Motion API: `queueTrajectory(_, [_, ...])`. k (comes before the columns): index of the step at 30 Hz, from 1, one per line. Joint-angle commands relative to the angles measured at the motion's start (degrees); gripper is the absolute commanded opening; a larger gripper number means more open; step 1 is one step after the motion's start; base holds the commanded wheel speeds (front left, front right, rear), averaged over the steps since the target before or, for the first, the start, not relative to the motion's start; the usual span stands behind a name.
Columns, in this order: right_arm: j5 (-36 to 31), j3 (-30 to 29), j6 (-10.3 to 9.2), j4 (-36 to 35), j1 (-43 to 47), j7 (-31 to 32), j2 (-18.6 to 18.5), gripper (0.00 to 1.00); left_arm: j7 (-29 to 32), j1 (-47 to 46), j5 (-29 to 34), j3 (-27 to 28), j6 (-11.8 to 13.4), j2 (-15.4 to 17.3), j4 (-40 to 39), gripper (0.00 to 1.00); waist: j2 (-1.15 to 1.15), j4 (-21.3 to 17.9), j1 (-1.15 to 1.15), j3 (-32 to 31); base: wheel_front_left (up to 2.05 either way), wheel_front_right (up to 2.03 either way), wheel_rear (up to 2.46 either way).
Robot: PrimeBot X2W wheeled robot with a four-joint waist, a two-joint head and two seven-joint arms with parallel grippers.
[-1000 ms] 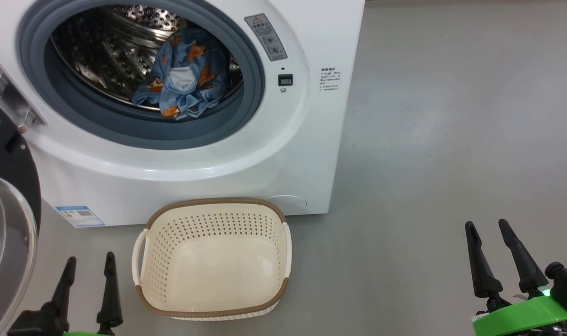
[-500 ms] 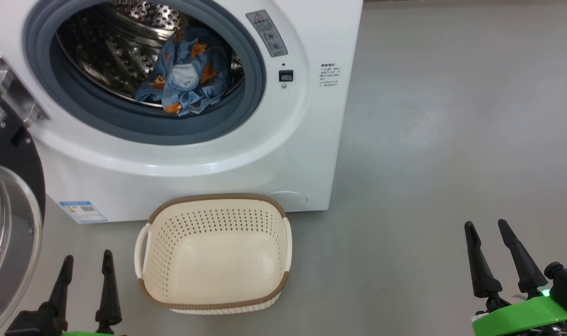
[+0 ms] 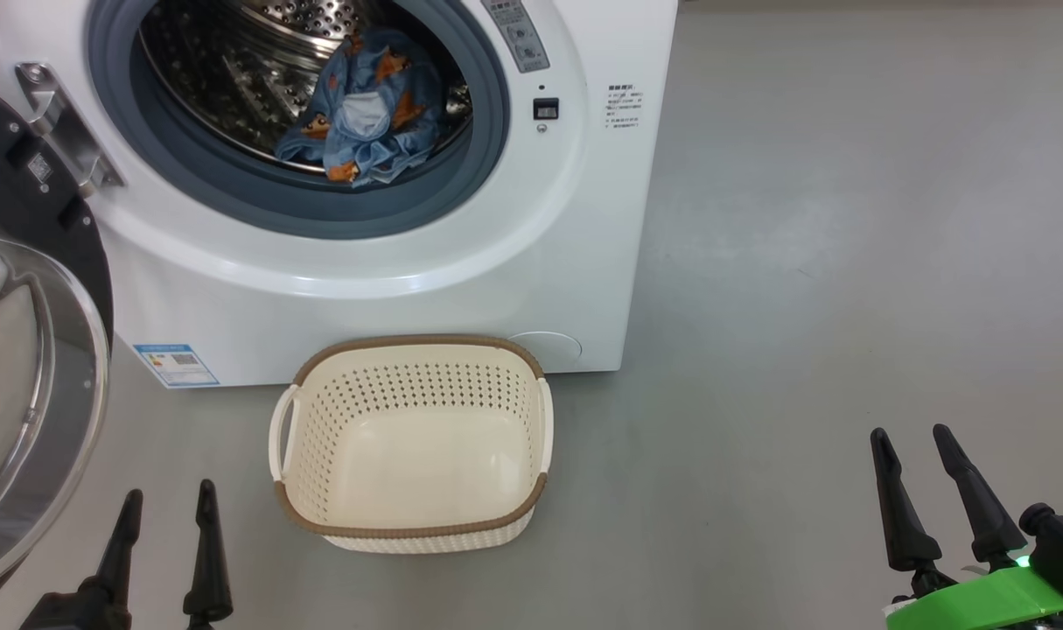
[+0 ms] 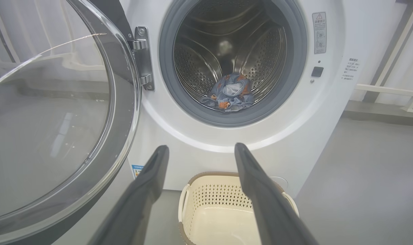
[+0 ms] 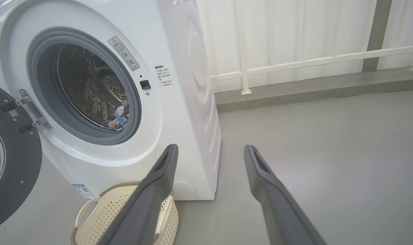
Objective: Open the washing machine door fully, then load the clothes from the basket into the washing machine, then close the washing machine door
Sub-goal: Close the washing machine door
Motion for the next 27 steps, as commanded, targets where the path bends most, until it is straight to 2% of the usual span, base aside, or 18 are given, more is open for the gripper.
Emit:
queueTrajectory(1, [-0.58, 1.48, 0.25, -1.44, -0.33, -0.28, -0.91, 1.0, -0.36, -0.48, -0.38, 1.67, 0.03, 1.05, -1.67, 1.0, 0.0, 0.15, 0.0, -0.16, 0.0, 0.0, 0.0])
queueTrajectory(8, [-0.59, 2.23, 0.25, -1.48, -0.13, -0.28, -0.88, 1.0, -0.36, 0.02, -0.38, 1.82, 0.03, 0.87, -1.6, 1.0, 0.0, 0.91, 0.0, -0.89, 0.0, 0.0, 0.0])
queueTrajectory(13, [-0.58, 3.25, 0.25, -1.76, -0.16, -0.28, -0.82, 1.0, -0.36, 0.37, -0.4, 2.33, 0.03, 0.43, -1.35, 1.0, 0.0, 2.81, 0.0, -1.15, 0.0, 0.0, 0.0])
queueTrajectory(20, [-0.52, 5.41, 0.25, -1.83, -1.16, -0.28, -1.0, 1.0, -0.36, 0.92, -0.6, 3.46, 0.03, -0.13, -1.43, 1.0, 0.0, 6.94, 0.0, -1.23, 0.0, 0.0, 0.0])
queueTrajectory(27, [-0.47, 9.58, 0.25, -1.66, -3.63, -0.28, -1.35, 1.0, -0.36, 2.05, -0.77, 5.31, 0.03, -0.86, -1.61, 1.0, 0.0, 14.25, 0.0, -1.09, 0.0, 0.0, 0.0])
